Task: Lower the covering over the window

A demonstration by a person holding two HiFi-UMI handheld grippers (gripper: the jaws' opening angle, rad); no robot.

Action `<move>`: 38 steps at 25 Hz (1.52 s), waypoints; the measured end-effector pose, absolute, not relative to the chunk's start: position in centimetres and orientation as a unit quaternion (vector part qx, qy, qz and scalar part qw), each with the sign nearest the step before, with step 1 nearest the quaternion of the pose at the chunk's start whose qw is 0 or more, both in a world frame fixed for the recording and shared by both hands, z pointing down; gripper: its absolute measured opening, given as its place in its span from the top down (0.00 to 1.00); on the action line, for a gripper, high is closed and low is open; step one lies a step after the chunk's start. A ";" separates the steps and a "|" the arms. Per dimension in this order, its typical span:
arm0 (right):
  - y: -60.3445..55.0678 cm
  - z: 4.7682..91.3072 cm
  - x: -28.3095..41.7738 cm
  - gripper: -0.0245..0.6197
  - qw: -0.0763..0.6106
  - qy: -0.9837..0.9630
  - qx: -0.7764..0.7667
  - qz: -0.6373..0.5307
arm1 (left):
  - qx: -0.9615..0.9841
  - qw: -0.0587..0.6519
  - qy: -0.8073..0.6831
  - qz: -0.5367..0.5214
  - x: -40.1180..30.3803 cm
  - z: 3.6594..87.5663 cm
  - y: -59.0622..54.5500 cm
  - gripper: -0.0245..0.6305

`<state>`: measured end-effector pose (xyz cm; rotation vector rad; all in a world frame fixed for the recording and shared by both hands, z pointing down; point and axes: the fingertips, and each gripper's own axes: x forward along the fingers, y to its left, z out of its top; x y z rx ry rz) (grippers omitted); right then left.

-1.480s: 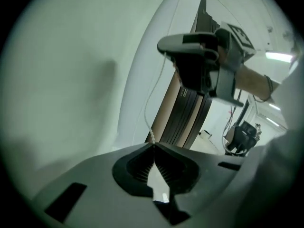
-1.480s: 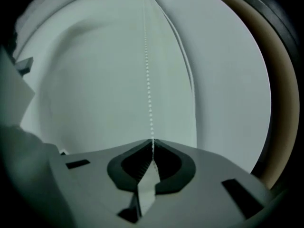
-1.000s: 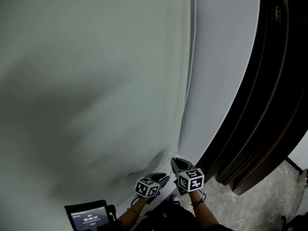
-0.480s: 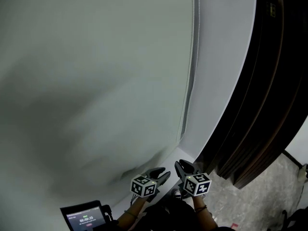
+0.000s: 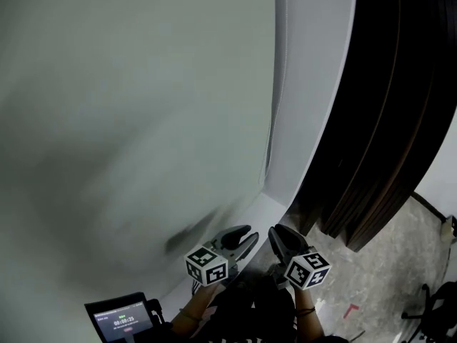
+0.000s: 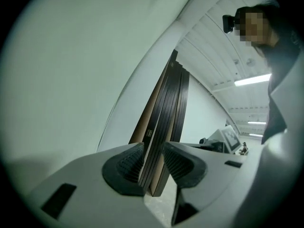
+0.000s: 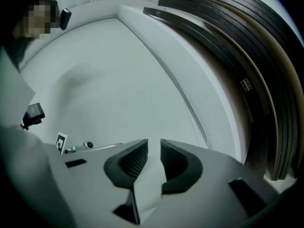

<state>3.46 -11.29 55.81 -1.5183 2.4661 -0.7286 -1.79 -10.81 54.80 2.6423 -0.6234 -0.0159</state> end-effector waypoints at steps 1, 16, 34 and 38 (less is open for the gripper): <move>-11.0 55.6 3.5 0.84 0.076 0.823 -0.509 -0.240 | 0.952 0.208 -0.223 -0.009 -1.8 54.5 -10.7 0.77; 2.4 49.7 5.0 0.85 0.015 0.848 -0.479 -0.225 | 0.941 0.181 -0.282 -0.038 1.3 47.9 2.6 0.96; 14.5 44.5 9.3 0.85 0.041 0.878 -0.440 -0.184 | 0.928 0.189 -0.321 -0.029 6.1 45.5 15.8 0.96; 14.2 44.6 8.9 0.85 0.042 0.880 -0.436 -0.182 | 0.927 0.187 -0.325 -0.028 5.8 45.8 15.8 0.96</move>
